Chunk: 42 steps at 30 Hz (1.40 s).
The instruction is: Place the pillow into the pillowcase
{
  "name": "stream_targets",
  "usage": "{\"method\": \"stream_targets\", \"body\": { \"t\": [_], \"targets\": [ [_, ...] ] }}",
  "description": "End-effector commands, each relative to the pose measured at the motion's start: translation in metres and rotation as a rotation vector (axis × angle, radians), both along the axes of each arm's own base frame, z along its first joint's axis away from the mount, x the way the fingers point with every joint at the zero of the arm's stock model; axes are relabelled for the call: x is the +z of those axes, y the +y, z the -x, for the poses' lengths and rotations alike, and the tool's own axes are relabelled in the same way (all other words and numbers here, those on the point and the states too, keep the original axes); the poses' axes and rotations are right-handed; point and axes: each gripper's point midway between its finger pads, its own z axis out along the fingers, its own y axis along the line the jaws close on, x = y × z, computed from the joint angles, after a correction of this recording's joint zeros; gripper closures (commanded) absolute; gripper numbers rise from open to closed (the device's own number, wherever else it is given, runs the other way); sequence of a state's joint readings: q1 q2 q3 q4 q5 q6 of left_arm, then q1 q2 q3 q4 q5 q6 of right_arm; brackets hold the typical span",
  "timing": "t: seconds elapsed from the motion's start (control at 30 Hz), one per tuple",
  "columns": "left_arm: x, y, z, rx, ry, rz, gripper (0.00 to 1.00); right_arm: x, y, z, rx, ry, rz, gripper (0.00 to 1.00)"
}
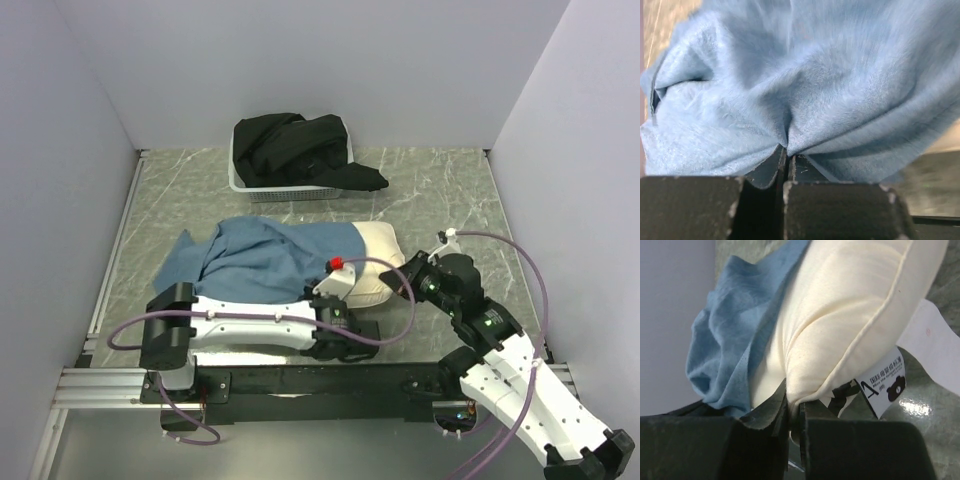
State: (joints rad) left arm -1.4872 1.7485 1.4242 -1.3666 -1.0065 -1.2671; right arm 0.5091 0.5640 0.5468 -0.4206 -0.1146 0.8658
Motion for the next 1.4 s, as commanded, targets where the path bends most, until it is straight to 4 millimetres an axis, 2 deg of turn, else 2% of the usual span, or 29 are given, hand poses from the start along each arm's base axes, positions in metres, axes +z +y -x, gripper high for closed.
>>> {"method": "stream_targets", "body": {
  "t": [0.0, 0.03, 0.07, 0.1, 0.13, 0.17, 0.2, 0.3, 0.37, 0.4, 0.47, 0.53, 0.57, 0.6, 0.67, 0.7, 0.73, 0.77, 0.8, 0.87, 0.9, 0.93, 0.97, 1.0, 1.03, 1.1, 1.13, 1.27, 1.37],
  "targets": [
    [0.107, -0.020, -0.019, -0.069, -0.151, 0.210, 0.99, 0.060, 0.019, 0.011, 0.113, -0.123, -0.089, 1.00],
    [0.131, -0.029, -0.015, -0.128, -0.149, 0.236, 0.99, 0.065, 0.021, 0.012, 0.129, -0.132, -0.083, 1.00],
    [0.145, -0.042, -0.010, -0.168, -0.128, 0.314, 0.99, 0.066, 0.022, 0.013, 0.144, -0.129, -0.078, 1.00],
    [0.172, -0.044, -0.006, -0.205, -0.129, 0.406, 0.99, 0.067, 0.024, 0.014, 0.154, -0.128, -0.072, 1.00],
    [0.192, -0.047, -0.005, -0.281, -0.135, 0.410, 0.99, 0.072, 0.028, 0.017, 0.173, -0.135, -0.074, 1.00],
    [0.215, -0.065, 0.002, -0.352, -0.123, 0.538, 0.99, 0.075, 0.030, 0.019, 0.186, -0.138, -0.078, 1.00],
    [0.242, -0.058, 0.004, -0.411, -0.130, 0.598, 0.99, 0.077, 0.033, 0.020, 0.192, -0.139, -0.083, 1.00],
    [0.290, -0.054, -0.015, -0.486, -0.123, 0.776, 0.99, 0.090, 0.044, 0.030, 0.239, -0.147, -0.112, 1.00],
    [0.304, -0.050, -0.027, -0.497, -0.133, 0.797, 0.99, 0.112, 0.054, 0.041, 0.285, -0.171, -0.159, 1.00],
    [0.310, -0.051, -0.043, -0.494, -0.121, 0.802, 0.99, 0.130, 0.057, 0.045, 0.290, -0.202, -0.183, 1.00],
    [0.313, -0.059, -0.054, -0.527, -0.084, 0.825, 0.99, 0.145, 0.070, 0.058, 0.346, -0.211, -0.203, 1.00],
    [0.311, -0.072, -0.068, -0.568, -0.015, 0.869, 0.99, 0.162, 0.080, 0.063, 0.381, -0.229, -0.213, 1.00],
    [0.308, -0.076, -0.074, -0.576, 0.007, 0.875, 0.99, 0.164, 0.086, 0.069, 0.414, -0.227, -0.220, 0.98],
    [0.294, -0.078, -0.093, -0.537, 0.035, 0.864, 0.99, 0.161, 0.090, 0.068, 0.420, -0.219, -0.218, 0.96],
    [0.271, -0.086, -0.104, -0.540, 0.116, 0.881, 0.99, 0.149, 0.097, 0.062, 0.418, -0.195, -0.204, 0.89],
    [0.236, -0.084, -0.116, -0.492, 0.188, 0.875, 0.99, 0.136, 0.101, 0.060, 0.422, -0.173, -0.185, 0.82],
    [0.234, -0.093, -0.117, -0.535, 0.202, 0.932, 0.99, 0.127, 0.104, 0.055, 0.410, -0.161, -0.169, 0.77],
    [0.220, -0.094, -0.118, -0.525, 0.230, 0.941, 0.99, 0.119, 0.105, 0.051, 0.405, -0.153, -0.155, 0.73],
    [0.189, -0.091, -0.120, -0.483, 0.282, 0.933, 0.99, 0.105, 0.104, 0.044, 0.392, -0.131, -0.132, 0.66],
    [0.168, -0.091, -0.125, -0.450, 0.293, 0.932, 0.99, 0.084, 0.106, 0.029, 0.380, -0.099, -0.099, 0.63],
    [0.146, -0.088, -0.125, -0.418, 0.324, 0.912, 0.99, 0.072, 0.106, 0.028, 0.408, -0.066, -0.096, 0.60],
    [0.138, -0.087, -0.126, -0.401, 0.327, 0.905, 0.99, 0.063, 0.096, 0.006, 0.352, -0.057, -0.083, 0.57],
    [0.134, -0.086, -0.130, -0.387, 0.312, 0.905, 0.99, 0.057, 0.091, -0.001, 0.337, -0.050, -0.076, 0.51],
    [0.123, -0.082, -0.132, -0.361, 0.320, 0.895, 0.99, 0.054, 0.083, -0.012, 0.299, -0.054, -0.059, 0.37],
    [0.121, -0.081, -0.134, -0.352, 0.310, 0.895, 0.99, 0.048, 0.066, -0.025, 0.239, -0.063, 0.006, 0.29],
    [0.118, -0.077, -0.141, -0.324, 0.292, 0.886, 0.99, 0.060, 0.051, -0.037, 0.177, -0.113, 0.057, 0.08],
    [0.119, -0.077, -0.142, -0.324, 0.287, 0.888, 0.99, 0.066, 0.037, -0.042, 0.123, -0.155, 0.105, 0.01],
    [0.121, -0.076, -0.148, -0.318, 0.277, 0.896, 0.99, 0.099, -0.001, -0.048, -0.019, -0.301, 0.202, 0.00],
    [0.125, -0.077, -0.149, -0.325, 0.266, 0.899, 0.99, 0.099, -0.020, -0.044, -0.081, -0.357, 0.231, 0.00]
  ]
}}
